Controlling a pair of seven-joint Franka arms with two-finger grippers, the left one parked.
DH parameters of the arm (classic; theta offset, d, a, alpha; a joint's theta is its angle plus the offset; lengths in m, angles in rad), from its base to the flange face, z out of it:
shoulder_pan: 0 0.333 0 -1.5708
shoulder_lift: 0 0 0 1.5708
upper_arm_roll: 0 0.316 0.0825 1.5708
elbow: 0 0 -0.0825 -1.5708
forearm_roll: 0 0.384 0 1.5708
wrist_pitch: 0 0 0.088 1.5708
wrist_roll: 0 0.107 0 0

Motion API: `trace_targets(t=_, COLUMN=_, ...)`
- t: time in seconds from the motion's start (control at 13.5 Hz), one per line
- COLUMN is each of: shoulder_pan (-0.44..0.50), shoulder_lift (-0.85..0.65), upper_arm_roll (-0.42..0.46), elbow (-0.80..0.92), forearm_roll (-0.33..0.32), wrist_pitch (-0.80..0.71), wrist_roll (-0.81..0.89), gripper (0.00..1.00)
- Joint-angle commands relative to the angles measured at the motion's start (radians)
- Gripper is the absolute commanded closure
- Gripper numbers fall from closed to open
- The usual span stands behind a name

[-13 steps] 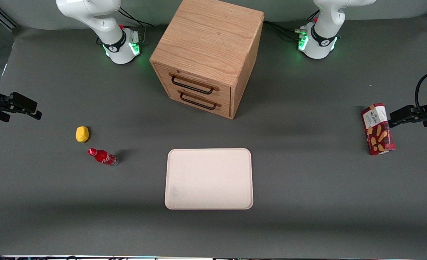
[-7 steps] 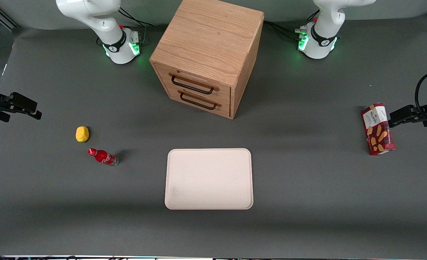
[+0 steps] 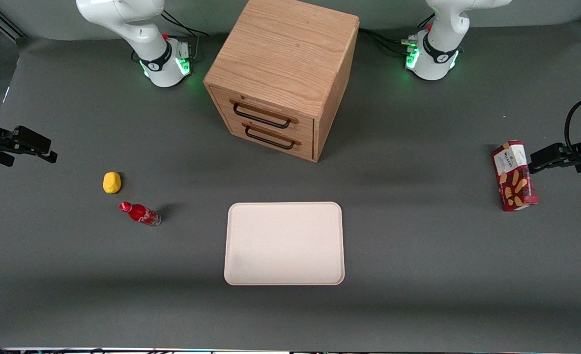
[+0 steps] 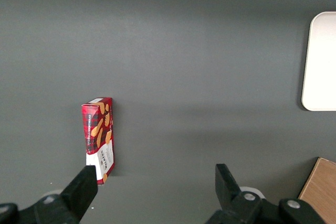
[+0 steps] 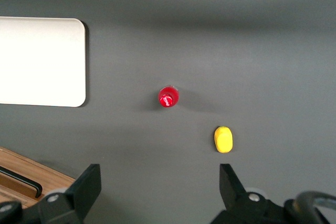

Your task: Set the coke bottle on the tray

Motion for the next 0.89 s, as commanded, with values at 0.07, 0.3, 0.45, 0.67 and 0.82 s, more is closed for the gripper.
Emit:
trace_targets(t=0.07, shoulder_pan=0.014, shoulder_lift=0.048, upper_arm_roll=-0.010, elbow=0.018, forearm_roll=-0.006, wrist_pitch=0.015, wrist_roll=-0.023, gripper=0.00)
trace_targets(t=0.3, shoulder_pan=0.014, shoulder_lift=0.072, upper_arm_roll=-0.009, elbow=0.000, forearm_roll=-0.006, wrist_pitch=0.015, wrist_roll=-0.026, gripper=0.00)
trace_targets(t=0.45, shoulder_pan=0.014, shoulder_lift=0.097, upper_arm_roll=-0.009, elbow=-0.028, forearm_roll=-0.006, wrist_pitch=0.057, wrist_roll=-0.025, gripper=0.00)
trace_targets(t=0.67, shoulder_pan=0.016, shoulder_lift=0.109, upper_arm_roll=-0.009, elbow=-0.116, forearm_roll=-0.006, wrist_pitch=0.162, wrist_roll=-0.023, gripper=0.00)
trace_targets(t=0.82, shoulder_pan=0.016, shoulder_lift=0.107, upper_arm_roll=-0.009, elbow=-0.211, forearm_roll=-0.004, wrist_pitch=0.280, wrist_roll=-0.023, gripper=0.00)
